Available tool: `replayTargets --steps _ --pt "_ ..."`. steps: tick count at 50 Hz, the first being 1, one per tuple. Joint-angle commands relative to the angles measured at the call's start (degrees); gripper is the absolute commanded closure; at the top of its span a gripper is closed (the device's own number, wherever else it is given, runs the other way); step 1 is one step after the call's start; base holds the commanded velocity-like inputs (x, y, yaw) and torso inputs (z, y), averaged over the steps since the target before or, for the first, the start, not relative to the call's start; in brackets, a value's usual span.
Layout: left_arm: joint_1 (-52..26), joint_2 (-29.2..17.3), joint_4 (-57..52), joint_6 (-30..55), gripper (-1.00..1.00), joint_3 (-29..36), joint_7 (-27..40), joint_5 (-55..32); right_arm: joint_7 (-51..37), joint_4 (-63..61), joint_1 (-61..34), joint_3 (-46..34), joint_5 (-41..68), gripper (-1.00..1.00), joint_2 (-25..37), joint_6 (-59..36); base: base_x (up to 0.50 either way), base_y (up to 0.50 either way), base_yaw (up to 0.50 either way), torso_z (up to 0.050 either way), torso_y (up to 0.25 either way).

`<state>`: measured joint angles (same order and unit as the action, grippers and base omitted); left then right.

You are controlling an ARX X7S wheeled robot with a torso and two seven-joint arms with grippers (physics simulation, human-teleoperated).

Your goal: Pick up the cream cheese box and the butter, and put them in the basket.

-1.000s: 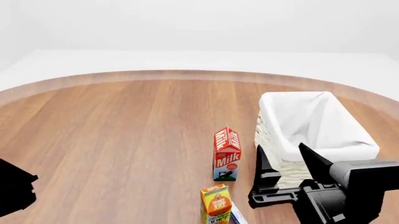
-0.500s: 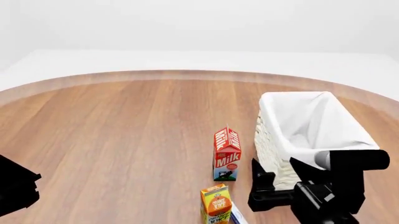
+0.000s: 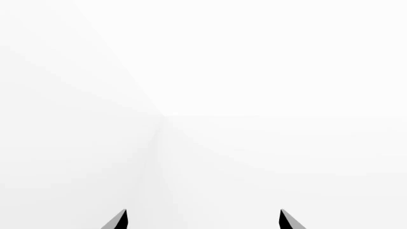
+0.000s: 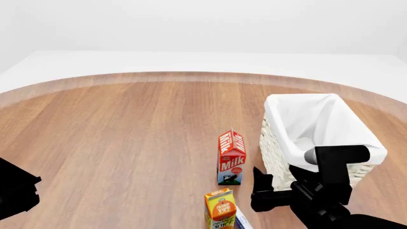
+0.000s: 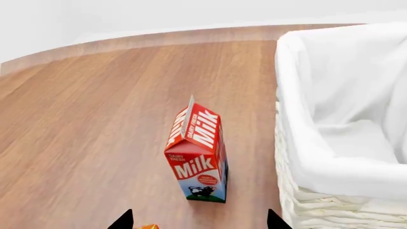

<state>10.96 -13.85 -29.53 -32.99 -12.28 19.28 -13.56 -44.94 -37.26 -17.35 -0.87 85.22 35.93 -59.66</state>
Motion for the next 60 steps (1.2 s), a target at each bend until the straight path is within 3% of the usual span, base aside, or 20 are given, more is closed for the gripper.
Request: replayTargets --steps 1,60 --pt "0.1 0.9 0.0 -0.6 -1.0 -0.9 -1.5 1.0 4.0 2.5 0.7 -0.4 -4.3 -1.0 -0.6 -0.2 0.0 0.0 0.0 0.0 0.0" --pt "0.6 -0.1 -0.1 -0.7 -1.0 -0.1 0.1 1.7 14.9 9.4 15.4 -4.7 -20.3 -1.0 0.3 7.6 0.0 0.0 0.0 0.0 0.0"
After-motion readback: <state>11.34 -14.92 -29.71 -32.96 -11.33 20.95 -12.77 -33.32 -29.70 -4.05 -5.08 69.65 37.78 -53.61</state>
